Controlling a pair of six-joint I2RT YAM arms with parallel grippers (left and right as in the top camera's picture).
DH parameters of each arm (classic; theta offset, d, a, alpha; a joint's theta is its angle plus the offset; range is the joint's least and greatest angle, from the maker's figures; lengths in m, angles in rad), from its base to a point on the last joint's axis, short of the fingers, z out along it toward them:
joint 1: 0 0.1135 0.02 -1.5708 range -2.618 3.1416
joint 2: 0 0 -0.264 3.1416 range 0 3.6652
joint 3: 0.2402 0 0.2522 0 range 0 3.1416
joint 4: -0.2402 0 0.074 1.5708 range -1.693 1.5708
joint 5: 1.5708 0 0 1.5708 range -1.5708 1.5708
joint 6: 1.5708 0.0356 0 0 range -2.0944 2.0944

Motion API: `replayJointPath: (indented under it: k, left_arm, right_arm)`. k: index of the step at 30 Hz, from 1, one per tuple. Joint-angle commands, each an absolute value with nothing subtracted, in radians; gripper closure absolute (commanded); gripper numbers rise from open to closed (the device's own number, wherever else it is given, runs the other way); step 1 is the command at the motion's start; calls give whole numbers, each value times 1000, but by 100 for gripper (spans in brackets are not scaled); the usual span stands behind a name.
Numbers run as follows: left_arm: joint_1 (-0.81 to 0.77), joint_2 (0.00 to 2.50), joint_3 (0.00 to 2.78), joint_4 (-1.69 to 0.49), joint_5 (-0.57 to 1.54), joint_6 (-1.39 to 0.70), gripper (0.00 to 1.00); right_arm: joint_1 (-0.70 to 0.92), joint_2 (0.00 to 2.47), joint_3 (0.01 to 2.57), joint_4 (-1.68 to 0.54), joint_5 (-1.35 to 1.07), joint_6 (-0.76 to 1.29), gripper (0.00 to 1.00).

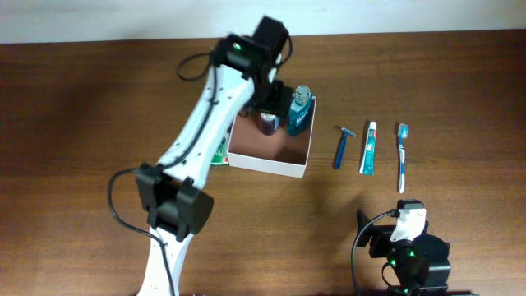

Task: Pack container
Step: 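Place the white-capped bottle upright in the box beside the mouthwash, then lower the left gripper onto the green Dettol soap box and grasp it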

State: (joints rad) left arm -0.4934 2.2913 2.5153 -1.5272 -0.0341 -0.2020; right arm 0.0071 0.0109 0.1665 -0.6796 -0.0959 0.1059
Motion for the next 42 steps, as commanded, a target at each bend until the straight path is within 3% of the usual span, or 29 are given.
replayJointPath:
  k: [1,9,15,19,23,29,30,42]
  left_arm:
    - [-448,2272,2716,-1655,-93,-178,1]
    - [-320,2112,2690,-1688,-9,-121,5]
    - [-220,2039,2429,-1683,-75,-166,7]
    - [-186,2046,2188,-1533,-53,-213,7]
    - [-192,2046,1941,-1323,56,-213,11]
    - [-199,2047,1686,-1135,58,-276,11]
    - [-201,2047,1662,-1115,66,-276,17]
    - [-361,2047,1625,-1093,115,-231,18]
  right_arm:
    - [0,3,161,-680,-97,113,1]
    - [-1,3,161,-680,-97,113,1]
    - [0,3,161,-680,-97,113,1]
    - [-1,3,161,-680,-97,113,1]
    - [-1,3,161,-680,-97,113,1]
    - [-1,3,161,-680,-97,113,1]
    - [-1,3,161,-680,-97,113,1]
    - [-1,3,161,-680,-97,113,1]
